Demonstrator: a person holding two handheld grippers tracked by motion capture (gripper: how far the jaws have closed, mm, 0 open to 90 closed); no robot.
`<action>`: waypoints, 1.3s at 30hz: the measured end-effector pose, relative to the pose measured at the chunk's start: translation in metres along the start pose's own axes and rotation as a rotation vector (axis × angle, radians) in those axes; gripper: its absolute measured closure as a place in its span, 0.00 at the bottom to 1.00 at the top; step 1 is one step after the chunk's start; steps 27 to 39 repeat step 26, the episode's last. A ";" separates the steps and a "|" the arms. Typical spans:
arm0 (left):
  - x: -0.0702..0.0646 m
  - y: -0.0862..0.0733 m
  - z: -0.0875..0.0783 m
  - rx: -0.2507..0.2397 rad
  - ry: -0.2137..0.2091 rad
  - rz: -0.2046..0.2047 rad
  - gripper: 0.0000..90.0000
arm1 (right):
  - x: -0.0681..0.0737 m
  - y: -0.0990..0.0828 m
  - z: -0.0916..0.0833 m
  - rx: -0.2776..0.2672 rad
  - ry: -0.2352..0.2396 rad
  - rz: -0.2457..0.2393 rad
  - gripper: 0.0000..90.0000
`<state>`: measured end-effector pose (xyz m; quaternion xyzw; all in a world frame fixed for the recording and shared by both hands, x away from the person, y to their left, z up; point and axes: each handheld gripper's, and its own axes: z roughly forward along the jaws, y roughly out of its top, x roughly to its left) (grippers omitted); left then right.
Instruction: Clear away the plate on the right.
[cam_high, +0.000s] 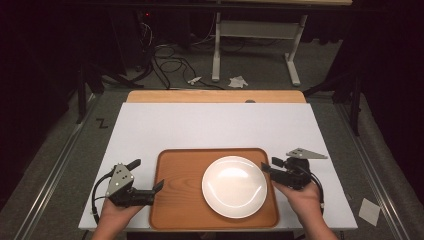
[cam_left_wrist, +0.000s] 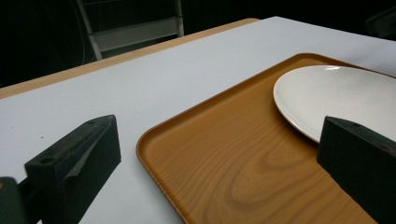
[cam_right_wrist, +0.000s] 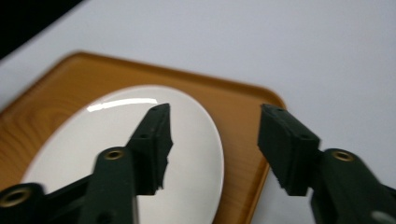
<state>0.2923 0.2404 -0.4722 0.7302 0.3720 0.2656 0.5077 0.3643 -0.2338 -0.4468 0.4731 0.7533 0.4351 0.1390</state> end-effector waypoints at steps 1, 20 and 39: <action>0.000 0.000 0.000 0.001 -0.002 0.000 0.00 | -0.002 0.002 -0.007 -0.023 0.022 0.011 0.46; 0.001 0.001 -0.001 -0.002 0.027 -0.029 0.00 | -0.052 -0.038 -0.059 -0.178 -0.041 -0.042 0.01; 0.003 0.002 -0.005 -0.015 0.029 -0.030 0.00 | -0.049 -0.037 -0.064 -0.207 -0.058 -0.042 0.01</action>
